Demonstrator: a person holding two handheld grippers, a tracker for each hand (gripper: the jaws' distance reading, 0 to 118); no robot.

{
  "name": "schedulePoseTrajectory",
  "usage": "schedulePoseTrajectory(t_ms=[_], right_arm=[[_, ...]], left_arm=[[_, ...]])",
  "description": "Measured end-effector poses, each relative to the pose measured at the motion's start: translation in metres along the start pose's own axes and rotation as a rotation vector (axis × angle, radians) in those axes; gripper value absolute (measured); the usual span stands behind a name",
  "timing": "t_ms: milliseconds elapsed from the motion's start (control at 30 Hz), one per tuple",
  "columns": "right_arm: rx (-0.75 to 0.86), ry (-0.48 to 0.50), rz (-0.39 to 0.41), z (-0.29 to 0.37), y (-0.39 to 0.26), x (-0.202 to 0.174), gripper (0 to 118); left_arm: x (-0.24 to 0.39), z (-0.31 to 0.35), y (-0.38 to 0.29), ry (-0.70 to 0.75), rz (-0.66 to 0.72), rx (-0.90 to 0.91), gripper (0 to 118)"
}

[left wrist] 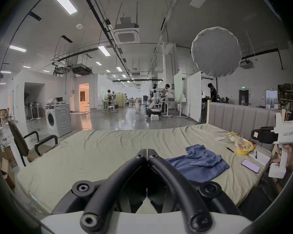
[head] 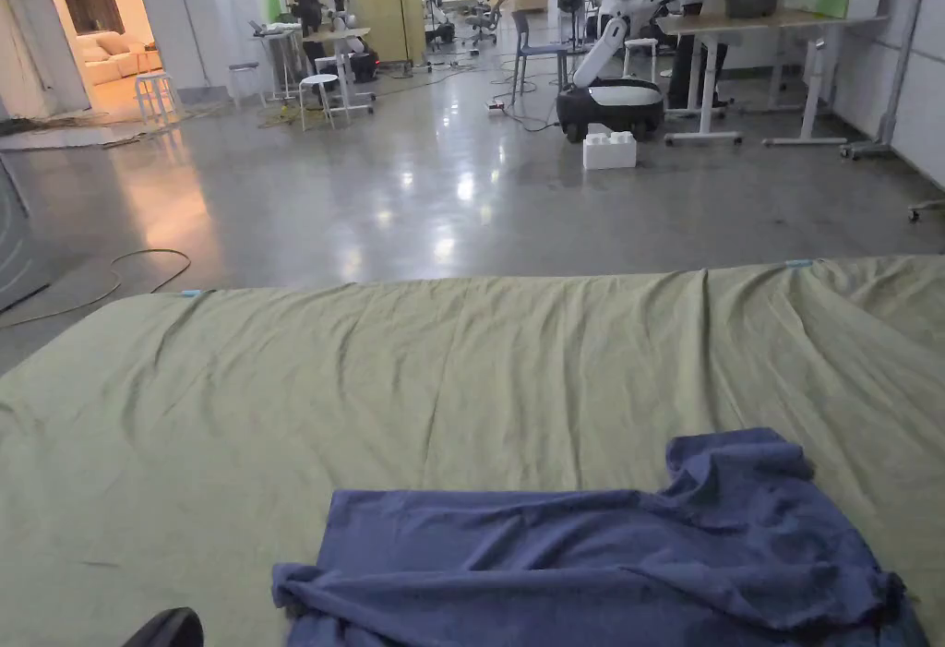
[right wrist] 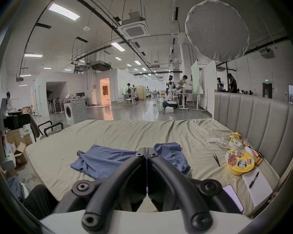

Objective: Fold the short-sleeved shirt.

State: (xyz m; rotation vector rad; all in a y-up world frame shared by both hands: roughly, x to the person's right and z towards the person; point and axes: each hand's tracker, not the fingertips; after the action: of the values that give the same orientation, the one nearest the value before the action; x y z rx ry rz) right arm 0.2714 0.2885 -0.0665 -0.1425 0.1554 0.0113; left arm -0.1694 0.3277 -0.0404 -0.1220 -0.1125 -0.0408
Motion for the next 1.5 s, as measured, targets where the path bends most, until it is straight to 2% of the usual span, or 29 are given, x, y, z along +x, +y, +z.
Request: schedulePoseTrajectory(t_ms=[167,267,367,433,467,500,533,567,600,700,833,867,900,967,1000,1033,1067,1167,1200,1233,1267,1300,1333,1400,1500], right_arm=[[-0.02,-0.001,-0.069,-0.001,-0.004,-0.001,0],[-0.023,0.001,-0.067,-0.002,-0.003,-0.003,0],[-0.05,0.004,-0.081,-0.005,-0.01,-0.001,0],[-0.071,0.007,-0.094,-0.006,-0.014,0.0,0],[-0.084,0.006,-0.099,-0.007,-0.017,0.001,0],[-0.1,0.004,-0.104,-0.008,-0.02,0.002,0],[-0.116,0.001,-0.109,-0.008,-0.025,0.004,0],[-0.134,-0.005,-0.114,-0.008,-0.028,0.005,0],[-0.147,-0.005,-0.118,-0.008,-0.031,0.007,0],[-0.19,-0.016,-0.11,-0.006,-0.025,0.004,0],[-0.244,-0.055,-0.11,-0.004,-0.036,0.014,0],[-0.256,-0.066,-0.118,-0.004,-0.039,0.017,0],[-0.268,-0.076,-0.125,-0.004,-0.042,0.019,0],[-0.293,-0.094,-0.139,-0.004,-0.048,0.024,0],[-0.301,-0.1,-0.146,-0.005,-0.05,0.026,0],[-0.312,-0.099,-0.16,-0.008,-0.054,0.029,0],[-0.326,-0.097,-0.191,-0.014,-0.057,0.033,0],[-0.357,-0.101,-0.238,-0.05,-0.068,0.047,1],[-0.377,-0.12,-0.242,-0.066,-0.072,0.053,4],[-0.399,-0.128,-0.243,-0.087,-0.079,0.06,24],[-0.418,-0.138,-0.246,-0.105,-0.086,0.067,50],[-0.45,-0.15,-0.279,-0.129,-0.097,0.076,71],[-0.478,-0.168,-0.294,-0.152,-0.113,0.093,78],[-0.55,-0.214,-0.327,-0.192,-0.137,0.11,76],[-0.701,-0.372,-0.227,-0.239,-0.17,0.118,75]], left_arm=[[-0.007,-0.005,0.0,0.003,0.049,-0.024,0],[-0.015,-0.017,-0.006,0.01,0.084,-0.065,0],[-0.026,-0.049,-0.026,0.005,0.115,-0.153,0],[-0.04,-0.08,-0.055,-0.02,0.185,-0.289,1],[-0.047,-0.099,-0.072,-0.034,0.248,-0.346,12],[-0.053,-0.116,-0.087,-0.032,0.273,-0.397,30],[-0.058,-0.135,-0.104,-0.03,0.299,-0.447,60],[-0.063,-0.155,-0.122,-0.016,0.3,-0.477,76],[-0.067,-0.173,-0.136,-0.011,0.315,-0.517,78],[-0.076,-0.225,-0.17,0.007,0.346,-0.588,78],[-0.076,-0.276,-0.199,0.121,0.248,-0.678,74],[-0.078,-0.286,-0.205,0.135,0.259,-0.701,64],[-0.078,-0.287,-0.209,0.096,0.316,-0.692,49],[-0.071,-0.285,-0.205,0.119,0.279,-0.692,44],[-0.066,-0.284,-0.204,0.108,0.225,-0.696,37],[-0.061,-0.284,-0.205,0.086,0.181,-0.71,19],[-0.059,-0.286,-0.209,0.074,0.147,-0.719,11],[-0.054,-0.289,-0.212,0.092,0.143,-0.742,10],[-0.054,-0.291,-0.215,0.096,0.144,-0.76,10],[-0.057,-0.297,-0.209,0.096,0.139,-0.771,10],[-0.057,-0.299,-0.209,0.095,0.133,-0.78,10],[-0.057,-0.299,-0.209,0.09,0.123,-0.789,10],[-0.058,-0.299,-0.209,0.082,0.114,-0.797,10],[-0.06,-0.301,-0.203,0.072,0.119,-0.811,10],[-0.057,-0.297,-0.196,0.065,0.14,-0.814,9]])
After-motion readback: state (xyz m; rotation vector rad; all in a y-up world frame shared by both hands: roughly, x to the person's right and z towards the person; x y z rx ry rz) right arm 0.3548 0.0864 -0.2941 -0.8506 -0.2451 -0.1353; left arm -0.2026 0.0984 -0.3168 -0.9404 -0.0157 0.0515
